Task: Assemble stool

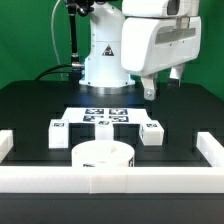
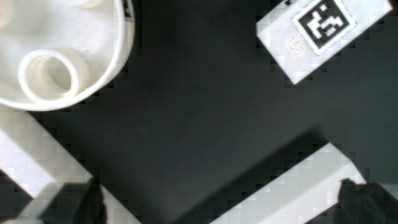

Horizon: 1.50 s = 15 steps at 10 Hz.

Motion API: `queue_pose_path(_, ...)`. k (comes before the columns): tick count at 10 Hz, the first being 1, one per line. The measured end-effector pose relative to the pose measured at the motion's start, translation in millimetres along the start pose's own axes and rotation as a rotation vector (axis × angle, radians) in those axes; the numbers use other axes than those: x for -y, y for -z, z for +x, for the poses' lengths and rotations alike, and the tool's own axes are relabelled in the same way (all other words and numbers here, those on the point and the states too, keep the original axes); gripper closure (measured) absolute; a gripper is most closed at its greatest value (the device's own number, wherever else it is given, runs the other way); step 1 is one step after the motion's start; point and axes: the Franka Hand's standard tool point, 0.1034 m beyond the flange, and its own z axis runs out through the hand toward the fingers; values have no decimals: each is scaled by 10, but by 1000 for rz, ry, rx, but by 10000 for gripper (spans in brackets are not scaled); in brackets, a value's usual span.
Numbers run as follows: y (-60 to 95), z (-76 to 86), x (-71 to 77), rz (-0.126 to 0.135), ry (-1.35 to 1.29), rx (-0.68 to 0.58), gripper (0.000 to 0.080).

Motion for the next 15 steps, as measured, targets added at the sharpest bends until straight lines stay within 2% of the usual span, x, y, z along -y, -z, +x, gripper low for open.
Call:
queue_pose_path(4, -1, -1, 0, 0, 0, 0, 150)
queue_pose_path(5, -26, -42, -37, -7, 44, -7, 150)
queue_pose_path(6, -133, -222, -127, -14, 84, -11, 150)
queue_pose_path(7, -234, -340, -192, -7, 91, -6, 150)
queue_pose_path(9, -417, -451, -324, 6, 138, -4, 150)
queue_pose_path(10, -509, -495, -419, 10, 147, -4, 150)
queue_pose_path(11, -531, -493, -472, 10, 148, -6, 150)
queue_pose_path(14, -560, -492, -466, 9, 152, -8, 150)
queue_pose_path(15, -693, -519, -497, 2, 145, -17, 150)
